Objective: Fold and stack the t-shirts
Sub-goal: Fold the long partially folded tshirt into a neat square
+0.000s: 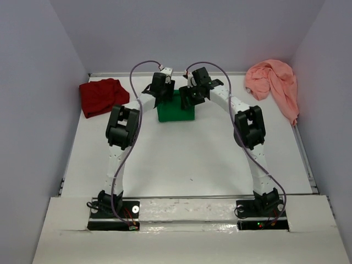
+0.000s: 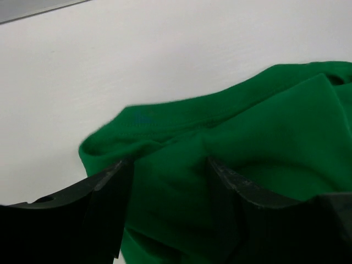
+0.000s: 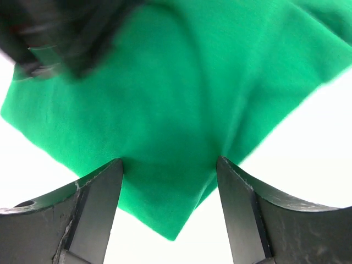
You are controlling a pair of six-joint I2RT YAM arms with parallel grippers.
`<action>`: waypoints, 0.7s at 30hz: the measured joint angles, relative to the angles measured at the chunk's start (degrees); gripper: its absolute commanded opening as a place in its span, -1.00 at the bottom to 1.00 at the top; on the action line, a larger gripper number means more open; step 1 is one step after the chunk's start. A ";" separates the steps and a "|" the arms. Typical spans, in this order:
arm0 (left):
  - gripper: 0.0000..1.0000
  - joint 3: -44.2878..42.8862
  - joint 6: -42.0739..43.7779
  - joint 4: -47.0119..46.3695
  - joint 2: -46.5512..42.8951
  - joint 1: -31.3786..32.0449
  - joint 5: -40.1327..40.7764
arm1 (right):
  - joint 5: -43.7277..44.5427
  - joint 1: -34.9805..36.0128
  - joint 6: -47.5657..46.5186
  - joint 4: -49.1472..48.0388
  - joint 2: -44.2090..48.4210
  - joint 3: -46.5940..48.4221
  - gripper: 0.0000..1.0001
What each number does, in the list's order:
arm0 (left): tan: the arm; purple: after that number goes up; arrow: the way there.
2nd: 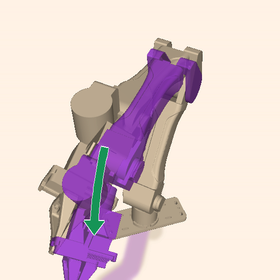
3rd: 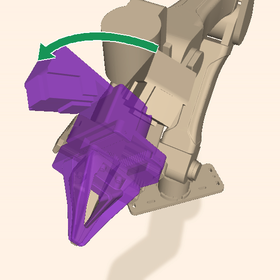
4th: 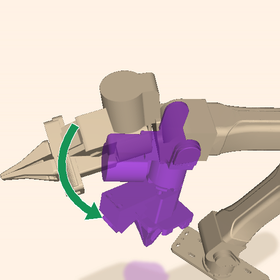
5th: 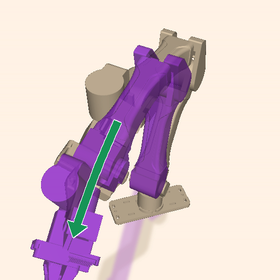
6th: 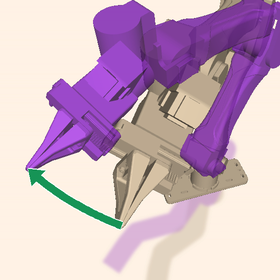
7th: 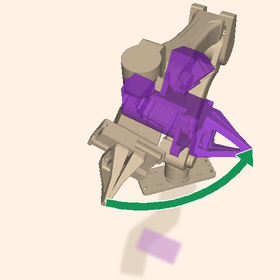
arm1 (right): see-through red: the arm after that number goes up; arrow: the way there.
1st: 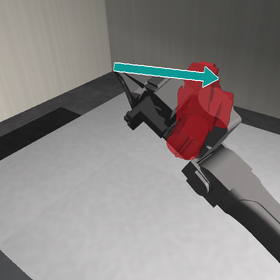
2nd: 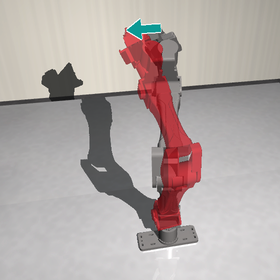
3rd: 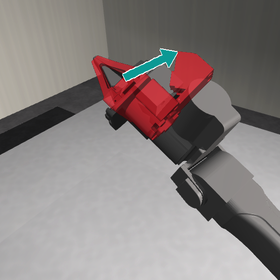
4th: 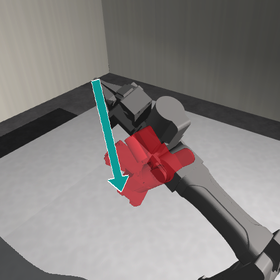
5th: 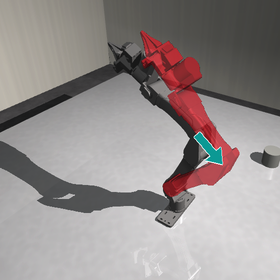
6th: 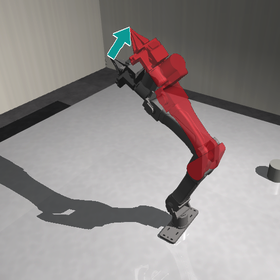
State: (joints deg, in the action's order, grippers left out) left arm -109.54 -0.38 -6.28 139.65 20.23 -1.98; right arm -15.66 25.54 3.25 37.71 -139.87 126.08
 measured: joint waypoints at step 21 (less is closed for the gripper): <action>0.31 20.96 -0.66 -6.12 -31.95 -0.46 5.49 | 2.19 0.00 -2.93 -10.73 13.97 -16.22 0.51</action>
State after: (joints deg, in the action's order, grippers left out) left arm -88.58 -1.04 -12.40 107.70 19.77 3.51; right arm -13.47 25.54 0.32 26.98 -125.91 109.86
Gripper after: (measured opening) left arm 0.661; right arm 0.671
